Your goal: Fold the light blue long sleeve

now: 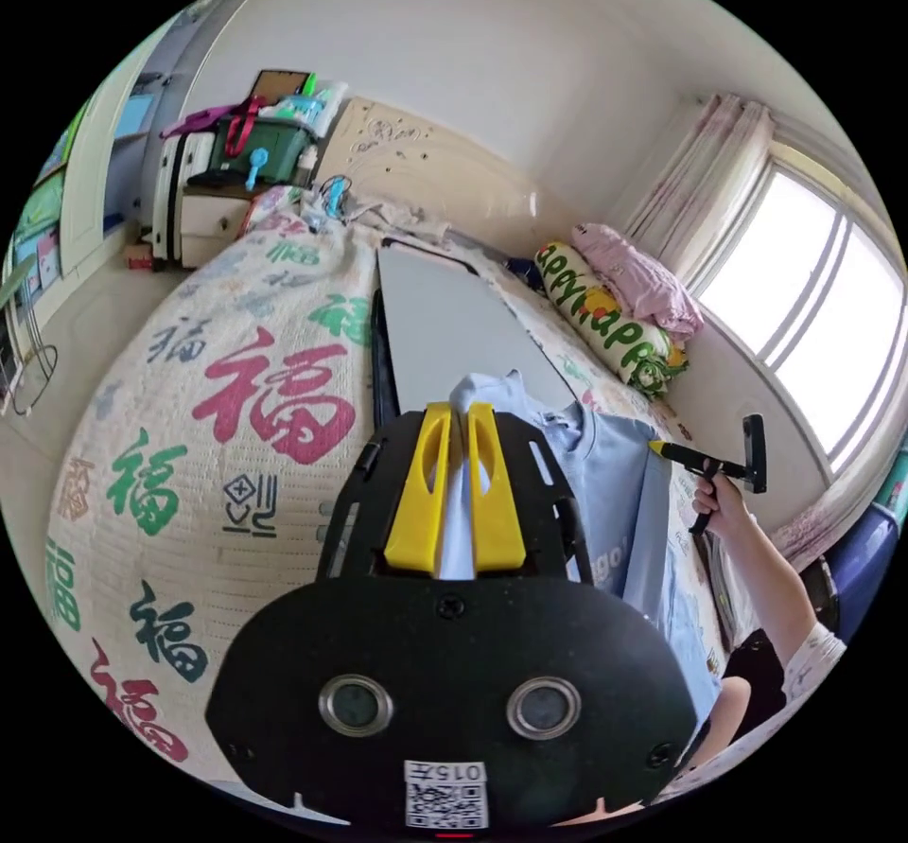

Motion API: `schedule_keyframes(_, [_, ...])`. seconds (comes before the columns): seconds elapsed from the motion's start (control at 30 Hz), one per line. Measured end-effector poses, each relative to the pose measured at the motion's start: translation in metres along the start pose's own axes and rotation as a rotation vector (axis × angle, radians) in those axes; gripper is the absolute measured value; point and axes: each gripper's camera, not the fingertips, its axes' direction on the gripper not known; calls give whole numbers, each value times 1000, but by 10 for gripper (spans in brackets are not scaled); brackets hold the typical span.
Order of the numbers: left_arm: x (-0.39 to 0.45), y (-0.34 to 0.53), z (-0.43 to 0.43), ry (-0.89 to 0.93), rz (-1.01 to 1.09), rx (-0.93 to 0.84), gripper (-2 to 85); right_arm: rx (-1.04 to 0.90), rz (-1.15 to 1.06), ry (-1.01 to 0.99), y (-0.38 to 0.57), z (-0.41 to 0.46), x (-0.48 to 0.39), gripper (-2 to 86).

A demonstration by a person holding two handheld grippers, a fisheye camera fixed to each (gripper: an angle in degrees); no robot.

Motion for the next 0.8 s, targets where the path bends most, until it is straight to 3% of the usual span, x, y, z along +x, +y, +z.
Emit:
schedule_keyframes(0.17, [61, 23, -95, 196, 126, 47, 14, 39, -103, -103, 59, -114, -47, 16])
schedule_keyframes(0.33, [129, 145, -197, 426, 291, -127, 17, -47, -277, -244, 203, -209, -97, 19])
schedule_keyframes(0.5, [151, 294, -221, 422, 319, -344, 20, -335, -296, -345, 385, -217, -123, 32])
schedule_keyframes(0.6, [164, 364, -200, 366, 346, -498, 25, -485, -402, -203, 461, -196, -160, 40])
schedule_keyframes(0.8, [189, 365, -219, 302, 307, -414, 44, -445, -487, -113, 508, -234, -238, 44])
